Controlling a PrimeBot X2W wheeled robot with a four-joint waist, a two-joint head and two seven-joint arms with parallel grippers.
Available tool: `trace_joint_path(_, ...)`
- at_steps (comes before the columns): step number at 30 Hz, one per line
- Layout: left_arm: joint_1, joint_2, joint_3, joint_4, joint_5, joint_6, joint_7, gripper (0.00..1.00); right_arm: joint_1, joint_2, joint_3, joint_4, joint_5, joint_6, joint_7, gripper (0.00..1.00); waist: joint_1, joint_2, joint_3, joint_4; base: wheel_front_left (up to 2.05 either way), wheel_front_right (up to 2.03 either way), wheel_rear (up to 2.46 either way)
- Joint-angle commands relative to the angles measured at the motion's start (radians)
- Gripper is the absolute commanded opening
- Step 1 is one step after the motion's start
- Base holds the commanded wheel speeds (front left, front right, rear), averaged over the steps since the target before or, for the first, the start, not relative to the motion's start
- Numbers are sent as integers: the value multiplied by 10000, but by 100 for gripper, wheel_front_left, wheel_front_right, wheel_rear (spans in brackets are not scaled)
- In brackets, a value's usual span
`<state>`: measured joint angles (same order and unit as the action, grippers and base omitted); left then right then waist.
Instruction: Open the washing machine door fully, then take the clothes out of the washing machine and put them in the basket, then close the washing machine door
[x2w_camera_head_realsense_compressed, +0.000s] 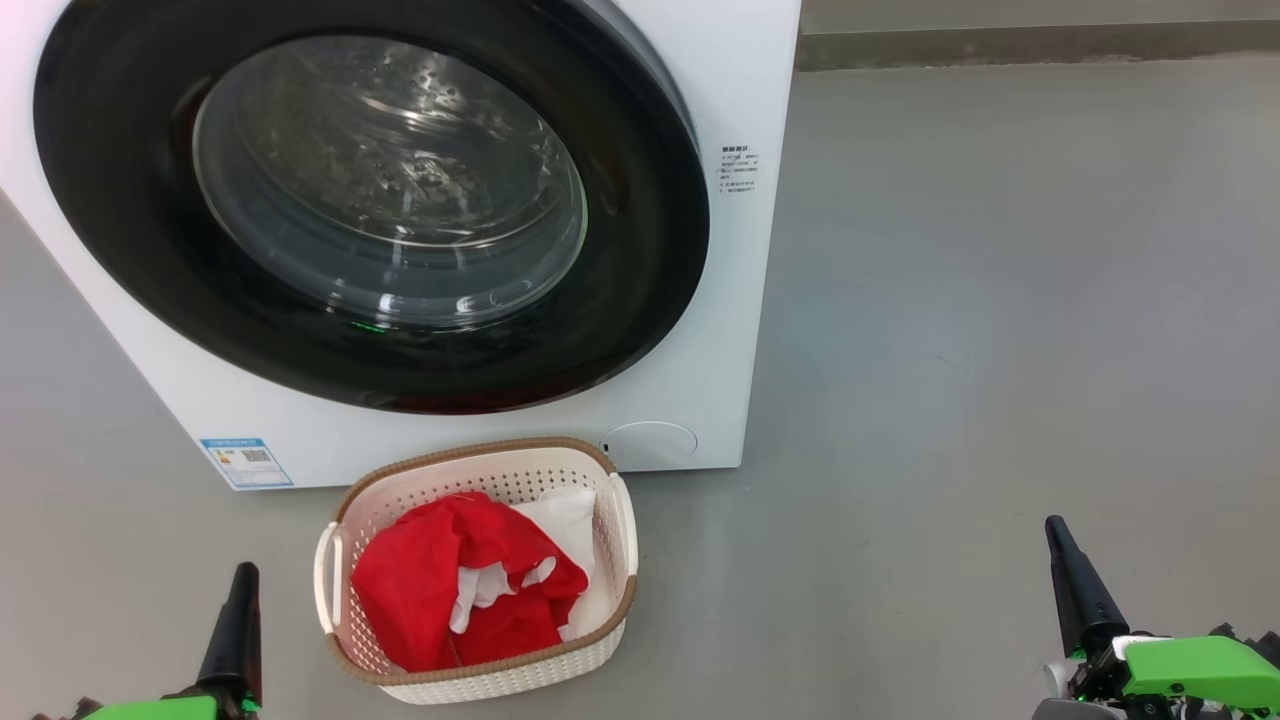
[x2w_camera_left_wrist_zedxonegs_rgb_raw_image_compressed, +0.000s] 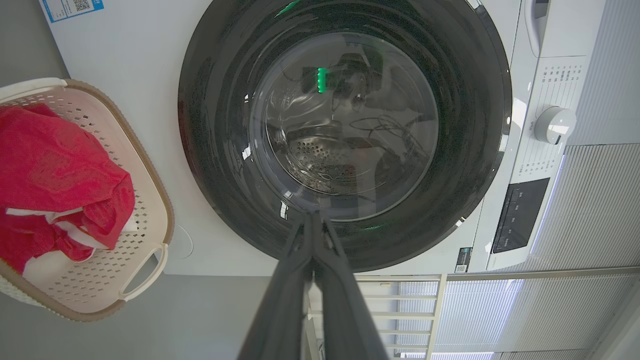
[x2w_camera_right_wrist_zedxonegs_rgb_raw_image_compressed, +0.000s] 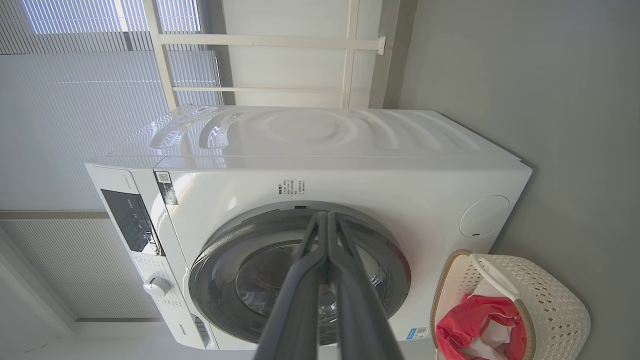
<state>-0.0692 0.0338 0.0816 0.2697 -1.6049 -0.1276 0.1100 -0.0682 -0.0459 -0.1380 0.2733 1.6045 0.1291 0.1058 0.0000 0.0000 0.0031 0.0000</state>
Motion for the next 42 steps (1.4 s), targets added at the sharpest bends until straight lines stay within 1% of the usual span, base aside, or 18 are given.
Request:
trace_joint_path(1, -388, 164, 328, -248, -33, -31, 37, 0, -397, -43, 241, -286, 41, 16, 75, 0, 0, 0, 0, 0, 0, 0, 0)
trace_joint_path(42, -388, 164, 324, -248, -36, -31, 34, 0, -397, -43, 242, -286, 42, 16, 74, 0, 0, 0, 0, 0, 0, 0, 0)
